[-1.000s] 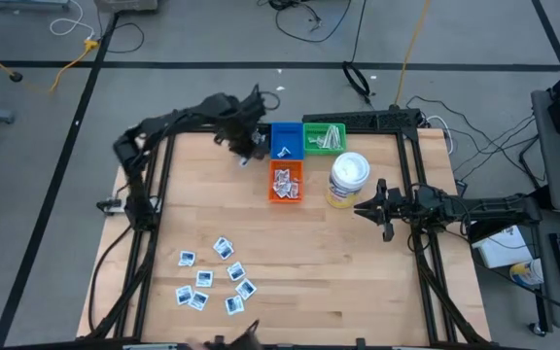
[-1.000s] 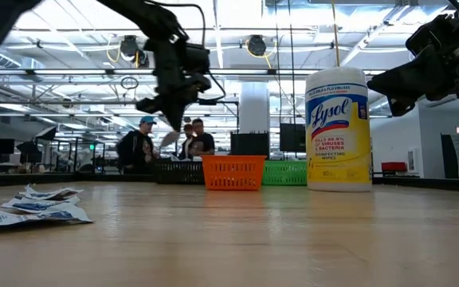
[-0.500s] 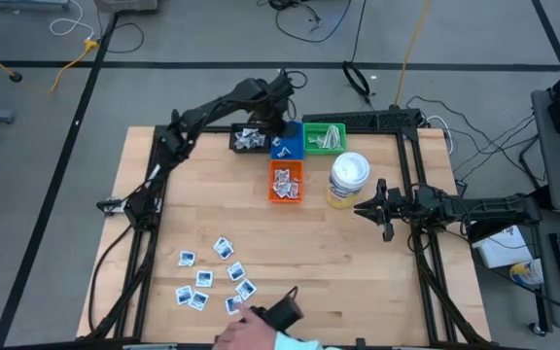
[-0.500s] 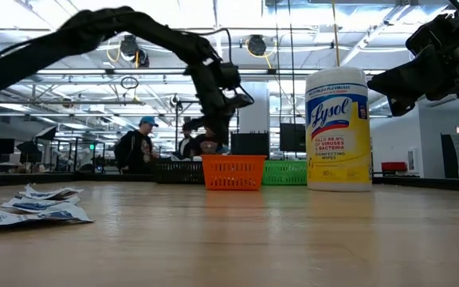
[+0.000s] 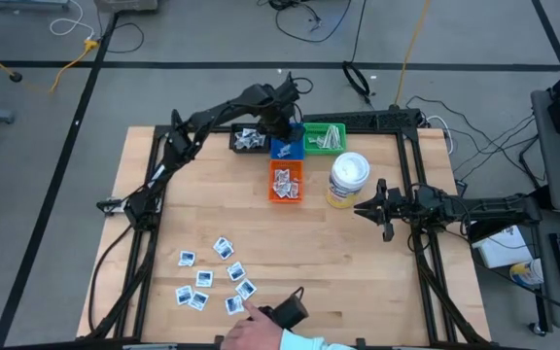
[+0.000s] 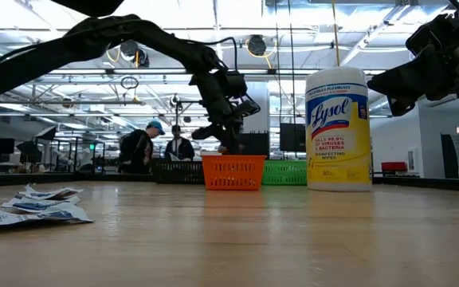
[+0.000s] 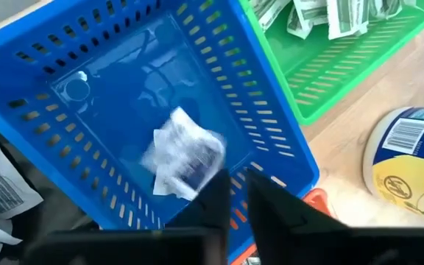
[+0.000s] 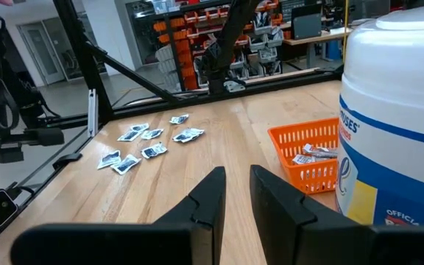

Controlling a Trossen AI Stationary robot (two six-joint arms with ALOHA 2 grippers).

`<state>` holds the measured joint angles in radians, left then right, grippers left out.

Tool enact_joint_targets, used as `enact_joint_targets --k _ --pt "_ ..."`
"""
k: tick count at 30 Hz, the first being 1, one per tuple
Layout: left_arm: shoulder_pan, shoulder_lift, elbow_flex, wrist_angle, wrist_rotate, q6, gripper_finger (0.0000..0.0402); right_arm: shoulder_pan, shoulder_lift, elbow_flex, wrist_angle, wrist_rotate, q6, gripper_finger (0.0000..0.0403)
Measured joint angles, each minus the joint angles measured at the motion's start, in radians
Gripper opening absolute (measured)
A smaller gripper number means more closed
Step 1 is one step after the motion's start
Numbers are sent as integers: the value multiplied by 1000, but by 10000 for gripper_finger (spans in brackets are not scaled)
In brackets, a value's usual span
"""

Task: Pick & Place First Aid Supplies
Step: Put the blue alcohol pad into the blue bin

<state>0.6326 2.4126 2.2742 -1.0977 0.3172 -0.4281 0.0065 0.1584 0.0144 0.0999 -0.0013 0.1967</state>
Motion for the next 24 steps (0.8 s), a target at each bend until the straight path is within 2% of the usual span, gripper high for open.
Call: enact_joint_targets --k 6,9,16,24 --pt "-1 -3 0 0 -1 -3 146 0 0 0 0 0 0 59" --pt "-1 -24 0 -4 -16 -29 182 0 0 0 0 -2 0 59" --pt "1 -99 0 -70 -65 -87 197 0 0 0 0 -3 0 59" --pt "11 -110 0 -362 -106 -137 198 0 0 0 0 -26 -7 59"
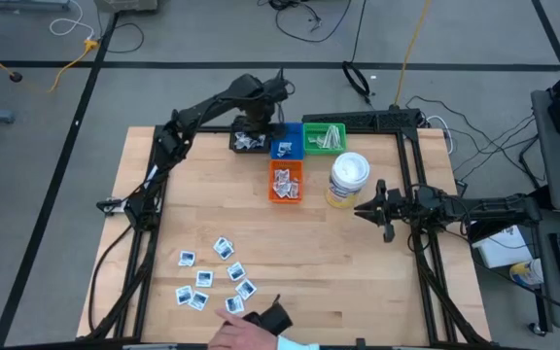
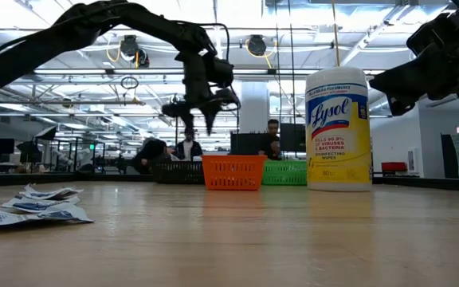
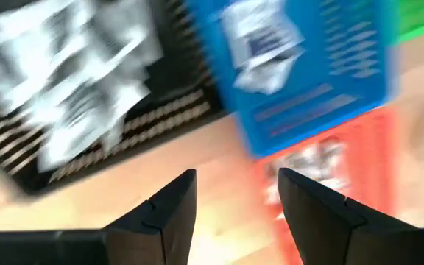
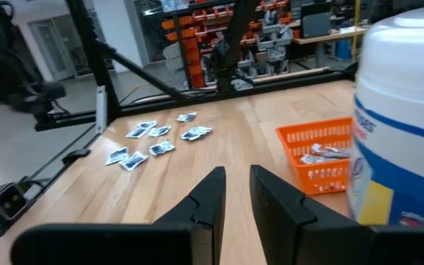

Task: Pick & Place First Aid Supplies
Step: Put the blue alcohol pad into the blue bin

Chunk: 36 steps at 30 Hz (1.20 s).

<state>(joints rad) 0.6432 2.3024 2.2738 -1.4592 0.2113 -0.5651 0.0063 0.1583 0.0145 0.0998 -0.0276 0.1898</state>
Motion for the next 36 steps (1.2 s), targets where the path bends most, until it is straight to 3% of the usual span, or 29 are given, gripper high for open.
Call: enact_joint_targets --k 6,14,26,36 --pt "-5 0 0 -100 -157 -17 198 0 0 0 0 -4 0 59" --pt "-54 0 0 -115 -130 -11 198 0 0 0 0 -2 0 59" --pt "-326 0 0 -112 -109 169 198 0 0 0 0 -1 0 59" --pt "-586 0 0 -111 -62 133 198 0 0 0 0 0 0 59"
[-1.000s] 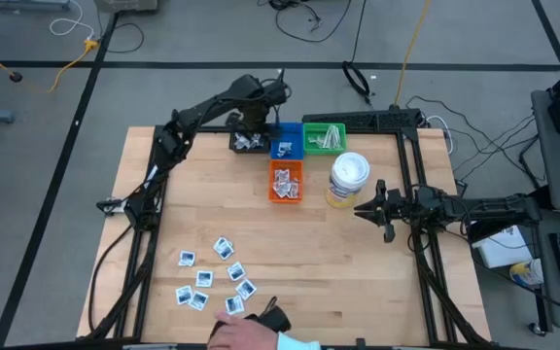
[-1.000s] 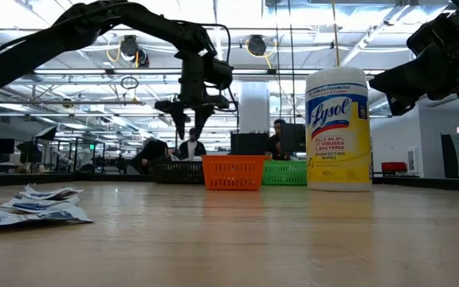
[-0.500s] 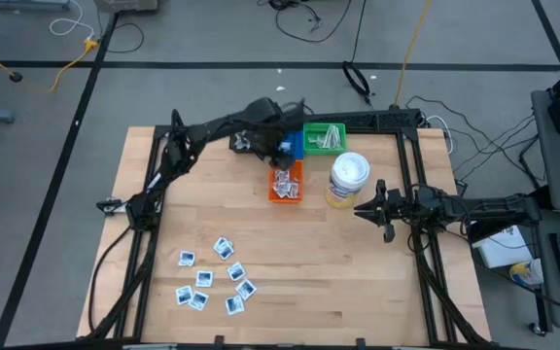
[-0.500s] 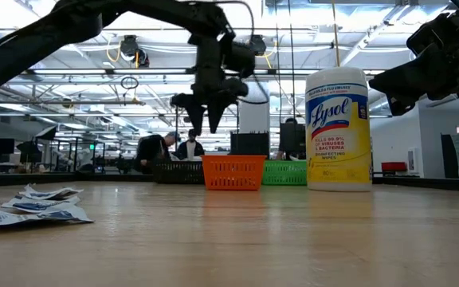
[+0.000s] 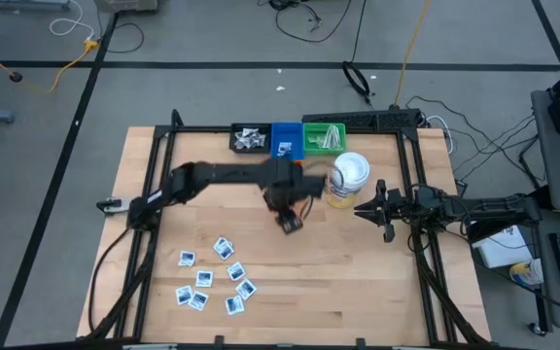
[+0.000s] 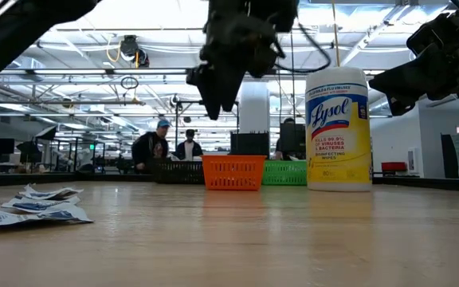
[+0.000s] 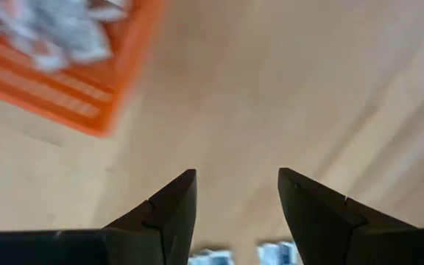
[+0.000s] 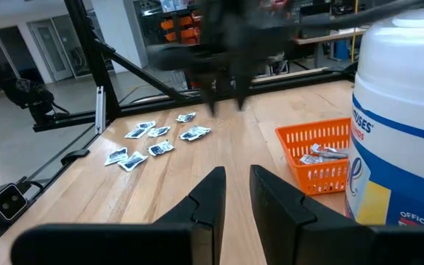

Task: Pick & Place First Aid Supplies
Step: Put the blue alcohol pad into the blue bin

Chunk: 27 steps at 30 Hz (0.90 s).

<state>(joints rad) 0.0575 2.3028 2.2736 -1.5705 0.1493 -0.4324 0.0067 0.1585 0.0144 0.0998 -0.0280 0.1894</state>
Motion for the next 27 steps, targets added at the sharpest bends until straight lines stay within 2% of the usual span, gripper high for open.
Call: enact_joint_targets --k 9,17,27 --pt "-201 0 0 1 0 -141 198 0 0 0 0 0 0 59" --pt "-321 0 -15 13 0 -269 198 0 0 0 0 0 0 59" --pt "-385 -133 -305 115 8 -527 198 0 0 0 0 0 0 59"
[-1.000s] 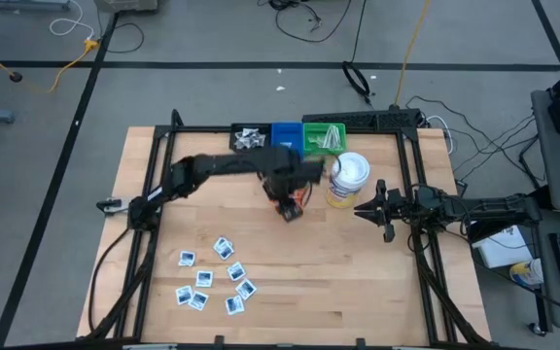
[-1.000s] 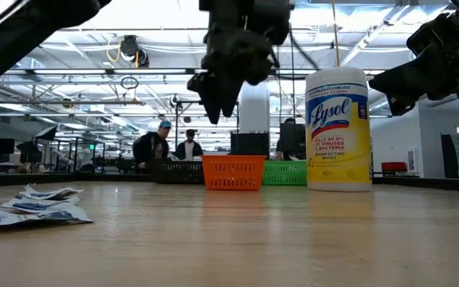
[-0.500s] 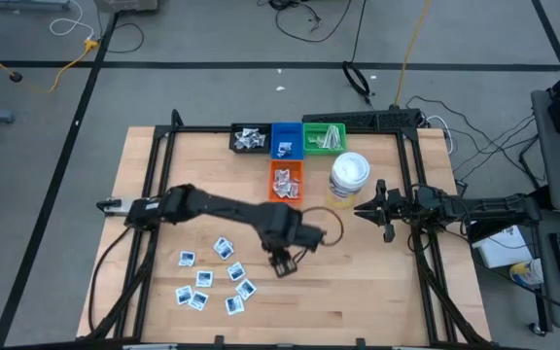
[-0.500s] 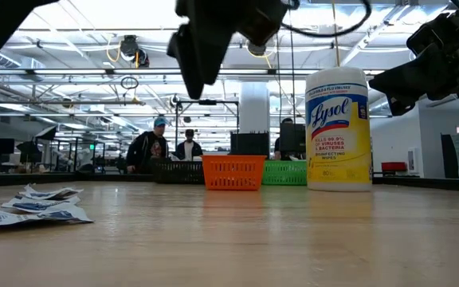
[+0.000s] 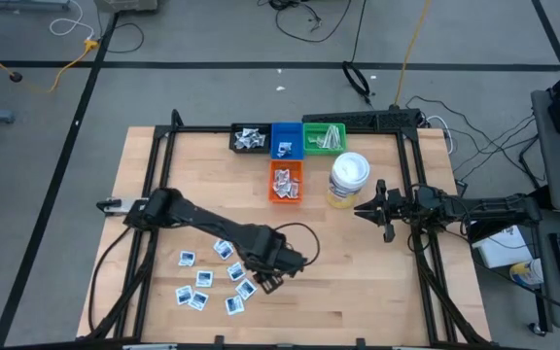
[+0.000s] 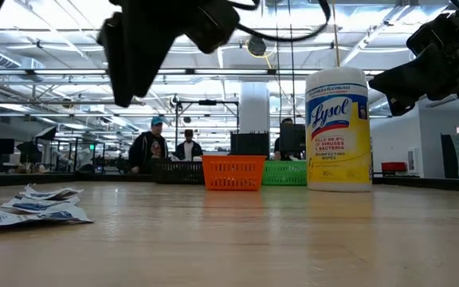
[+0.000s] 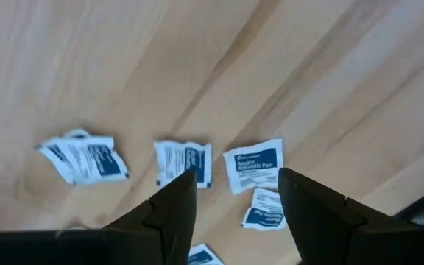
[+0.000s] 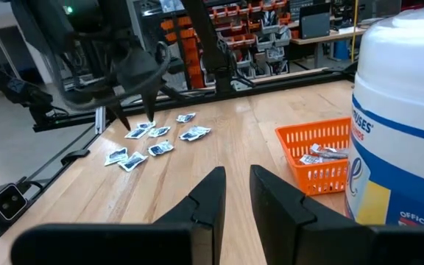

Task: Pick & Place First Aid Supplies
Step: Put the blue alcohol pad into the blue bin

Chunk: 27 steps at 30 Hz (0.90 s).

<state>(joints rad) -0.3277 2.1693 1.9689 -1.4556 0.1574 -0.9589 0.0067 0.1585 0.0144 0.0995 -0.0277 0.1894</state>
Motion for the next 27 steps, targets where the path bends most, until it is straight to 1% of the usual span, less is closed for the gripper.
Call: enact_joint_targets --k 7,11,17,23,27 --pt "-54 -148 -202 149 0 -196 198 0 0 0 1 0 0 59" --pt "-82 -200 -270 178 0 -284 198 0 0 0 1 0 0 59" --pt "-120 -202 -303 201 -8 -338 198 0 0 0 0 0 0 59" --pt "-152 -199 -384 376 -26 -390 198 0 0 0 0 0 0 59" --pt "-161 -162 -401 417 -18 -399 198 0 0 0 0 0 0 59"
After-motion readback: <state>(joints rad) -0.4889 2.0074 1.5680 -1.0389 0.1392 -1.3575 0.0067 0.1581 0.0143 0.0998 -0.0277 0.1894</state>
